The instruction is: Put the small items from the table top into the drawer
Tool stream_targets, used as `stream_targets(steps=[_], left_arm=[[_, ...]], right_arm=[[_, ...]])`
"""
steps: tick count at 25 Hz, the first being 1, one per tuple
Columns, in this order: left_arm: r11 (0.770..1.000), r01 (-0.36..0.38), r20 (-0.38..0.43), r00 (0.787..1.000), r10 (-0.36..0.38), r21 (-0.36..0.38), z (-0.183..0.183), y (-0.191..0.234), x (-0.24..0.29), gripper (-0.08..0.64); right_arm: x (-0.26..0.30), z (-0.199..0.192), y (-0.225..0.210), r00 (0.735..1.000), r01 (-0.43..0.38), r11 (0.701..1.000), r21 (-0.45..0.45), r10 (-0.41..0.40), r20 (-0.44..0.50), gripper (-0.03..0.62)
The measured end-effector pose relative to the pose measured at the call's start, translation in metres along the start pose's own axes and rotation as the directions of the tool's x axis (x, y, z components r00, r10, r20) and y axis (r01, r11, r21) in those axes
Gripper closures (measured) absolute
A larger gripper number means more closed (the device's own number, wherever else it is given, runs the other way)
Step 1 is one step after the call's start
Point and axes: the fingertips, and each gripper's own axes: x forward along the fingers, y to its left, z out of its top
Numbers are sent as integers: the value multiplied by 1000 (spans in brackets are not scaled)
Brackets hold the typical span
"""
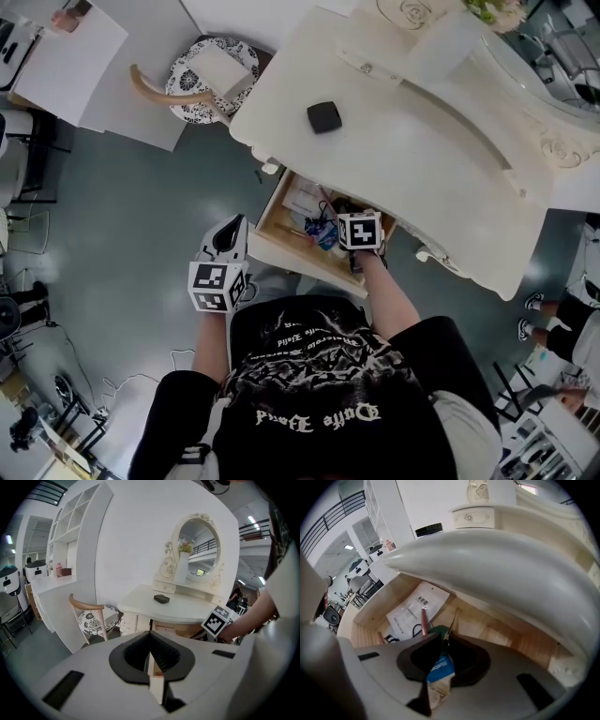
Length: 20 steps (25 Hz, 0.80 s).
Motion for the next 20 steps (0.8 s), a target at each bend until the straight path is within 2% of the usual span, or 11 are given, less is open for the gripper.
stream_targets(steps=[6,9,13,16,20], left_arm=[[1000,17,10,1000,-17,-7,6,-6,5,545],[1000,27,18,999,-27,3,10,-10,8,545],[999,42,21,999,-42,5,12,-16,9,545],[999,46,20,999,-46,10,12,-20,9,545],[998,53,23,998,-53,18,12,-28,10,545]], right_arm=[[-1,1,-2,1000,-7,1000,29,7,16,526],[-2,0,-2,1000,-22,998,58,21,19,488],[-7,-1,-1,999,-30,999,44,29,23,475],[-11,-2,2,998,-51,997,52,50,31,440],[-19,5,8,995,-82,995,65,77,70,414]])
